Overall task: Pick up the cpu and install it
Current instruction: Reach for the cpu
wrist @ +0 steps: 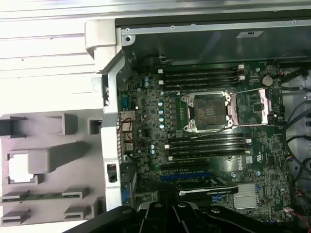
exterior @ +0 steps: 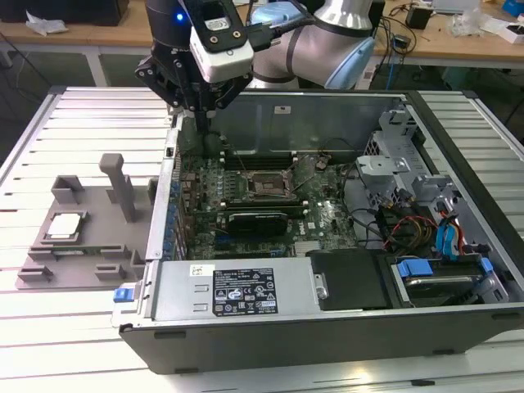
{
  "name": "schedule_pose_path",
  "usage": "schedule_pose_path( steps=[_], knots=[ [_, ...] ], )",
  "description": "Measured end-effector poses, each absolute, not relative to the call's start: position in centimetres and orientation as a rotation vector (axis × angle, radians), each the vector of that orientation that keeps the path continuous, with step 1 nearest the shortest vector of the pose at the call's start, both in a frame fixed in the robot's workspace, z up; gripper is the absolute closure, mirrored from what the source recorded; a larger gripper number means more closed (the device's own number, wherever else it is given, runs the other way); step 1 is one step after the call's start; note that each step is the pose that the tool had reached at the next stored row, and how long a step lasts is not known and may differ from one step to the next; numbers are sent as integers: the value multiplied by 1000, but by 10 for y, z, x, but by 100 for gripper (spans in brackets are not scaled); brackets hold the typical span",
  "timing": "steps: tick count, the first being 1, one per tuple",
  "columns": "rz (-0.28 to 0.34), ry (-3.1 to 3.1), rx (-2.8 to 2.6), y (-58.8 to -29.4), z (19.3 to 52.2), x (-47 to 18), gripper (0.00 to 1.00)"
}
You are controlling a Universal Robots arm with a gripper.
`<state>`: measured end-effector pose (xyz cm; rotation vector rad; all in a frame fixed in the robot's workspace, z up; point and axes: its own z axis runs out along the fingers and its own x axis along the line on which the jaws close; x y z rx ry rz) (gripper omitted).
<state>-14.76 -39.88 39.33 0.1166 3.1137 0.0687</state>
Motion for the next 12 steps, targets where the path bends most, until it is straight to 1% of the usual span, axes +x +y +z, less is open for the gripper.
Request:
schedule_pose_path(
  steps=[12],
  knots=[
    [69, 3114, 116, -399, 393, -187, 89]
  ],
)
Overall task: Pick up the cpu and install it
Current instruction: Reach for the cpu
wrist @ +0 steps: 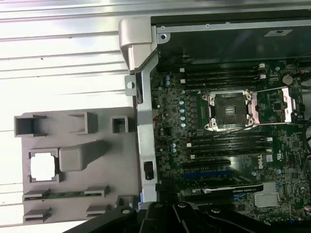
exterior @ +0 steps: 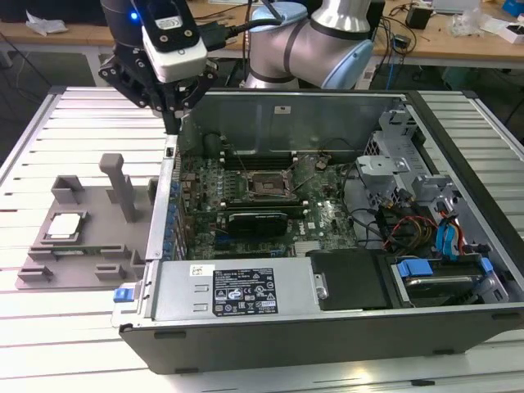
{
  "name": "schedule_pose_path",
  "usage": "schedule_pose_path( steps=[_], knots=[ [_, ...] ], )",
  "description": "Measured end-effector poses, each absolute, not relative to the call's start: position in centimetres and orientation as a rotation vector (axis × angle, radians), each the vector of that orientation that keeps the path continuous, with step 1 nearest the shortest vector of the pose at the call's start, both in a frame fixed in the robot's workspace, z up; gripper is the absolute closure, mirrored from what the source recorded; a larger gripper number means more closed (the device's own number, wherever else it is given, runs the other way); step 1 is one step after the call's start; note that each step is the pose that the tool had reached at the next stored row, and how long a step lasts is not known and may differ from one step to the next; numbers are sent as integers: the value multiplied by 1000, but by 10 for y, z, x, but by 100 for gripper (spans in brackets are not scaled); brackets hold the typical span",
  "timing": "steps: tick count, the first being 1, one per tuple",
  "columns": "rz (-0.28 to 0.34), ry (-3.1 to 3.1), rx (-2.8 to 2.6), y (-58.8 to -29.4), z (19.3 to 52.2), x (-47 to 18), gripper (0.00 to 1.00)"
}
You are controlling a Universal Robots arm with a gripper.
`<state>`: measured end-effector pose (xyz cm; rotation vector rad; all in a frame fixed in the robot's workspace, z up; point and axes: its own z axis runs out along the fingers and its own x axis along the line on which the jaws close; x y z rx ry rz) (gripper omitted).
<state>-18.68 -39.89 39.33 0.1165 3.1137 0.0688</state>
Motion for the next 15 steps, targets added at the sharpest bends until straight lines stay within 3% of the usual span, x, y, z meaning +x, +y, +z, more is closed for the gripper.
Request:
schedule_pose_path(
  steps=[15],
  knots=[
    [69, 3114, 117, -399, 393, -222, 89]
  ],
)
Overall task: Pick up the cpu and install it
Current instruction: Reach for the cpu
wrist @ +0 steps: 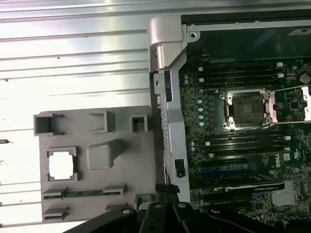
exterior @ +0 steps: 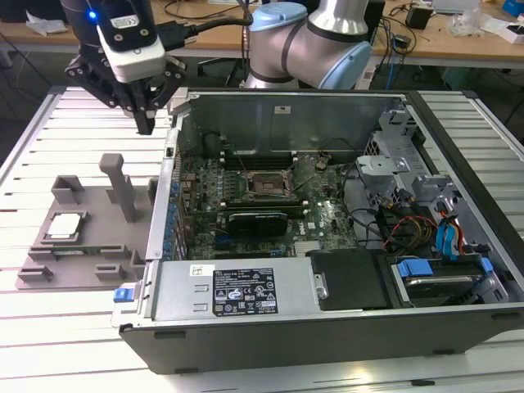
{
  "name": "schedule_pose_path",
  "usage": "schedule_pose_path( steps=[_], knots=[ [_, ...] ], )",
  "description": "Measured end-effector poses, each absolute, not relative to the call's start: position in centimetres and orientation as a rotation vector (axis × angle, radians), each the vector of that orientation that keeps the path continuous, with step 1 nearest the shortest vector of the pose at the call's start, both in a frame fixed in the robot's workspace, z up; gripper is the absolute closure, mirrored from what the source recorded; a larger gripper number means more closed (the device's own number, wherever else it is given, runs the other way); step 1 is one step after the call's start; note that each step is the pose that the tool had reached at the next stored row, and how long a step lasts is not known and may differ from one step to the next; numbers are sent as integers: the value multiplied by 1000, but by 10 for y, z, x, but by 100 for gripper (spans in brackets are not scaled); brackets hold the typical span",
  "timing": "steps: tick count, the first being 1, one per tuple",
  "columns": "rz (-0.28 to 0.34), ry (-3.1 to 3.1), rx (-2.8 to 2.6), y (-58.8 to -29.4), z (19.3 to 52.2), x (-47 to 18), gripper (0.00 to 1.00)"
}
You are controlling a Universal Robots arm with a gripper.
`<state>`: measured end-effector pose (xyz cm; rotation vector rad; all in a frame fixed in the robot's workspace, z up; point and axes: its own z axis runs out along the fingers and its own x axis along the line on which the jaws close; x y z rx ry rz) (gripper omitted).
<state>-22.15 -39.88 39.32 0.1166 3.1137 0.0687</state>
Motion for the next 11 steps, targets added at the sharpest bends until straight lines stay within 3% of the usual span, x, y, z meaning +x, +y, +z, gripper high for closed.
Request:
schedule_pose_path(
  steps=[11],
  knots=[
    [69, 3114, 117, -399, 393, -248, 89]
  ],
)
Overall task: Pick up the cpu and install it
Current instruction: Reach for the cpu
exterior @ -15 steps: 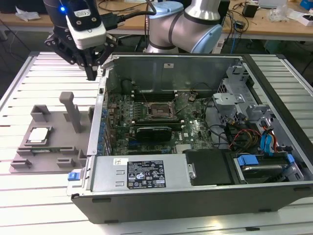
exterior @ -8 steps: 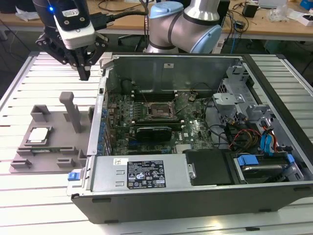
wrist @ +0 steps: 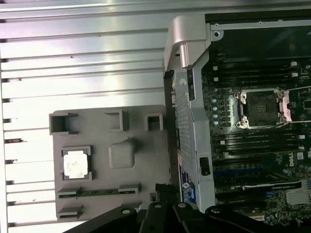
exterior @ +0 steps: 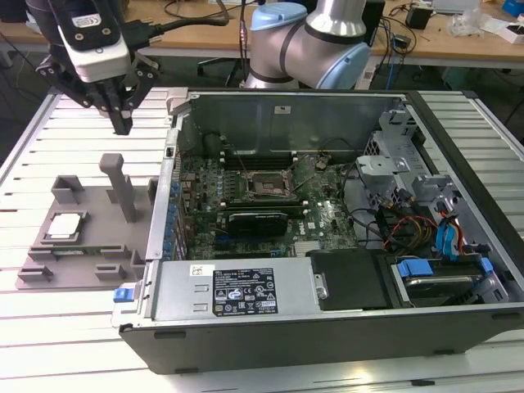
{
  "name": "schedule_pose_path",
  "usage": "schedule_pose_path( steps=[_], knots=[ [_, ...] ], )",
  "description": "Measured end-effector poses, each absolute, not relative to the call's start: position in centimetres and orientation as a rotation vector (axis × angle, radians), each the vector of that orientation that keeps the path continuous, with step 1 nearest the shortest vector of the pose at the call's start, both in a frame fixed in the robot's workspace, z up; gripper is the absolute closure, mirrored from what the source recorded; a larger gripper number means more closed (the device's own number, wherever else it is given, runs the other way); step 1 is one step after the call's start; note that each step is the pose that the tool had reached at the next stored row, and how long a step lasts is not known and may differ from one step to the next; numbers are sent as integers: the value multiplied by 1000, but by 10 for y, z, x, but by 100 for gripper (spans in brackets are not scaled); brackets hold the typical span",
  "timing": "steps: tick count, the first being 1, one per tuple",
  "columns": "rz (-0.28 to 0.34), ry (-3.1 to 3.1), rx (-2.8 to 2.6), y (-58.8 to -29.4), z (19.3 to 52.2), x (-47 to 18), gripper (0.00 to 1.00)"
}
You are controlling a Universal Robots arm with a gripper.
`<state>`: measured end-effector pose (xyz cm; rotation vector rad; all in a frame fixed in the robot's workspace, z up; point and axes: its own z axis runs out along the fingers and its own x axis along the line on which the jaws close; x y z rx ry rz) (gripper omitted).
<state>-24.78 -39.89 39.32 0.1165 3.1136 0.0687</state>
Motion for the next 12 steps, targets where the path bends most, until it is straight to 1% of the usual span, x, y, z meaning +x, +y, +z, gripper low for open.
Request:
schedule_pose_path(
  steps=[12],
  knots=[
    [69, 3114, 116, -399, 393, -271, 89]
  ],
)
